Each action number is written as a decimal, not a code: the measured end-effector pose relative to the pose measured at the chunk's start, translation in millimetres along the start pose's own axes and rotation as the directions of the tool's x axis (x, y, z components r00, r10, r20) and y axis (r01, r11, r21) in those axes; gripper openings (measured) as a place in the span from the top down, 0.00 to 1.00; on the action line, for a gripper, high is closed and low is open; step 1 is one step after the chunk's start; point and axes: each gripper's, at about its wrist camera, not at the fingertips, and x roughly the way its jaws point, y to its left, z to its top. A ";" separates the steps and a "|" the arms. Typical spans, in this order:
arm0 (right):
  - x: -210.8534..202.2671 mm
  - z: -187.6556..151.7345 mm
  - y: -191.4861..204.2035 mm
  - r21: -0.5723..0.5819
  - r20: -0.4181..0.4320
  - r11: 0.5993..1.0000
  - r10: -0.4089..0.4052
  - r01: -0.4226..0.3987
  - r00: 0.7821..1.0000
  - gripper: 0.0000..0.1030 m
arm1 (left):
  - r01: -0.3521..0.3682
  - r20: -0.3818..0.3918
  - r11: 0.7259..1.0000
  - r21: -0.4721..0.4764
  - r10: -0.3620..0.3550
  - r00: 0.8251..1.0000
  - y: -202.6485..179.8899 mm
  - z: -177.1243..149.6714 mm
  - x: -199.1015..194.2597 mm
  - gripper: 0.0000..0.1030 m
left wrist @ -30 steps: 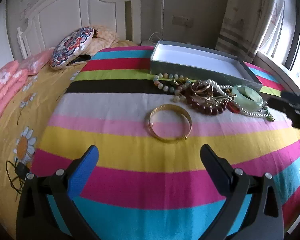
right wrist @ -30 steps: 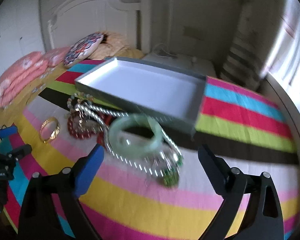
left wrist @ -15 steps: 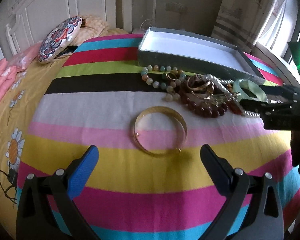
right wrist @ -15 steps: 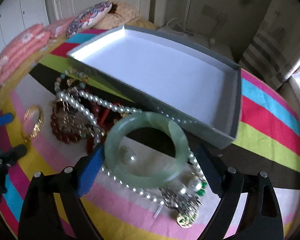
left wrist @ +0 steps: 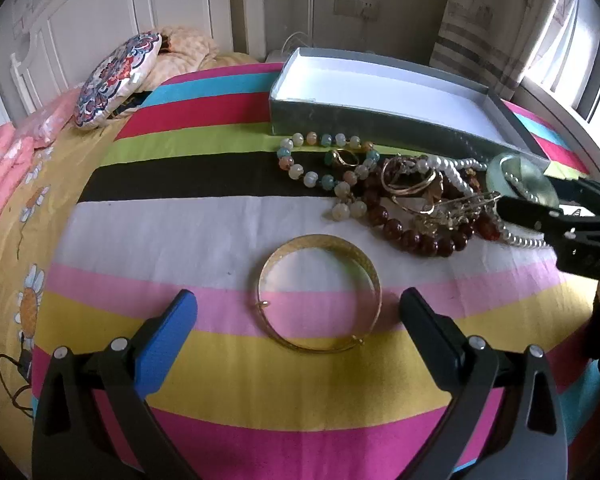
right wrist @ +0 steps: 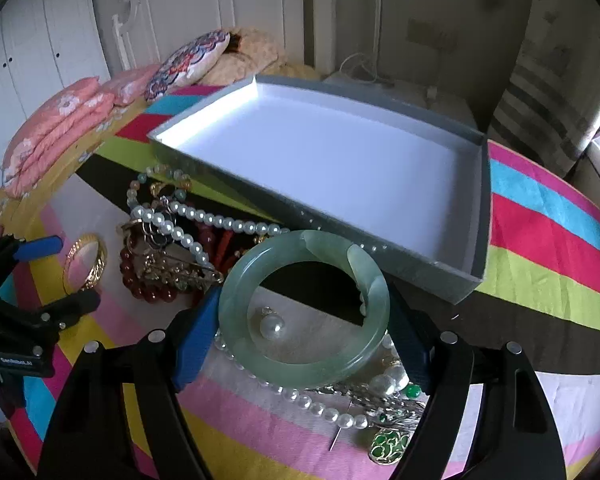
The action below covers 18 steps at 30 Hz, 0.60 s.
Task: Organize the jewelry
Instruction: 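Grasp the jade bangle with the right tool while the left tool grasps the gold bangle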
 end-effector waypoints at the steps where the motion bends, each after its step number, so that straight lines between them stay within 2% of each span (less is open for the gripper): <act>1: -2.2 -0.3 -0.3 0.003 0.012 1.000 -0.001 0.001 1.000 0.25 | 0.001 0.000 1.000 -0.001 -0.001 1.000 -1.1 0.4 0.1 0.03; 2: -4.5 -0.2 -1.6 0.007 0.026 1.000 0.002 -0.002 1.000 0.25 | 0.001 0.003 1.000 0.001 -0.001 1.000 -1.0 0.2 -0.2 0.04; 4: -8.7 0.7 -5.0 0.021 0.049 1.000 0.011 -0.012 0.999 0.26 | 0.003 0.031 1.000 -0.006 -0.003 1.000 0.0 -0.1 -3.3 0.25; 5: -10.5 0.8 -6.8 0.030 0.058 0.999 0.017 -0.019 0.998 0.25 | 0.009 0.044 1.000 -0.008 -0.009 0.999 1.1 -1.4 -5.0 0.30; 6: -11.4 1.3 -8.1 0.038 0.063 0.999 0.024 -0.026 0.998 0.25 | 0.010 0.057 1.000 -0.003 -0.010 0.998 0.8 -2.5 -6.8 0.43; 13: -18.6 2.0 -14.0 0.071 0.092 0.996 0.048 -0.055 0.995 0.25 | 0.072 0.077 0.997 -0.010 -0.071 0.994 5.2 -8.9 -16.1 0.43; 18: -28.5 3.1 -13.4 0.072 0.123 0.995 0.053 -0.062 0.991 0.25 | 0.073 0.112 0.997 -0.015 -0.071 0.991 8.7 -10.3 -29.9 0.43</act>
